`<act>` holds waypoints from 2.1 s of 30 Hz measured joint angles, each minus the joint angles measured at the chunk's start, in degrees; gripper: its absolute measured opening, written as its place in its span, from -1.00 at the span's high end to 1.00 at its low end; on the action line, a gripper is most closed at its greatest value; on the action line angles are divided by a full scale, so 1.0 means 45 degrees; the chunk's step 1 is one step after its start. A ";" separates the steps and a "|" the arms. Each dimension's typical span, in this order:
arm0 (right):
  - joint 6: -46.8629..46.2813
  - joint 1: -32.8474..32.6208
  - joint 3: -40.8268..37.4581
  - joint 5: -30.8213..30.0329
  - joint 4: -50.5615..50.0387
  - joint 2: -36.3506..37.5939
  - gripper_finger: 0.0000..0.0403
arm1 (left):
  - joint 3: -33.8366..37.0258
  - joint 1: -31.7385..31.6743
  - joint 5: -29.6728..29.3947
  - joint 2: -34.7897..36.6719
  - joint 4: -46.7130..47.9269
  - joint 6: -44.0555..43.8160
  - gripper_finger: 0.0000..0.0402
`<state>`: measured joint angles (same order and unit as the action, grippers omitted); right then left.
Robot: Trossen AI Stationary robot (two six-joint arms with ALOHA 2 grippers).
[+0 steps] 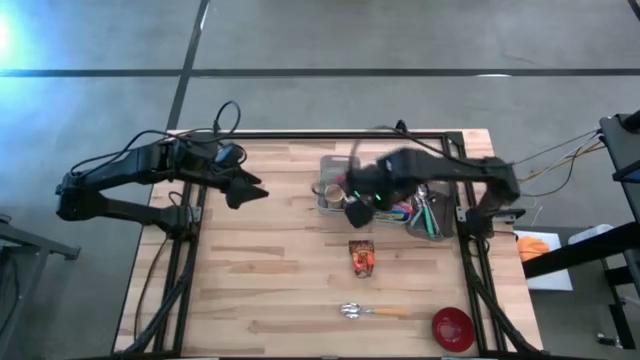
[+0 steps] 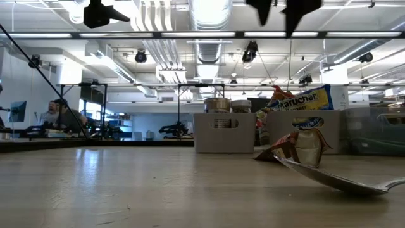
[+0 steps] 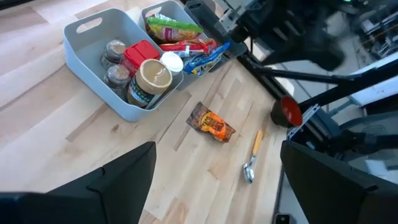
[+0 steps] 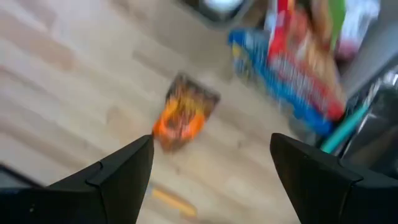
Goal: Pick & Place Food Item
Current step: Put the orange spoon into the black bin
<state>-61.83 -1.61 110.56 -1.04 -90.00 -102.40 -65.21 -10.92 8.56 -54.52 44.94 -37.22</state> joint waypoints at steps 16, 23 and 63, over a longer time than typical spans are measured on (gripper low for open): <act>0.1944 -0.6073 -0.5584 0.1336 0.5218 0.1884 -0.59 | 0.0000 0.0015 0.1870 -0.1443 -0.0017 0.1650 -0.74; 0.1837 -0.7081 -0.6973 0.1656 0.7361 0.1271 -0.59 | -0.0005 0.0015 0.2264 -0.1409 -0.0012 0.1604 -0.74; 0.3403 -0.7318 -0.4975 0.0573 0.8049 -0.4509 0.32 | -0.0029 0.0000 0.3128 -0.1404 0.1428 0.2318 -0.74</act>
<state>-46.51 -34.54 88.17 1.54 -53.78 -122.69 -65.34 -10.92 22.63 -60.84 51.36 -26.79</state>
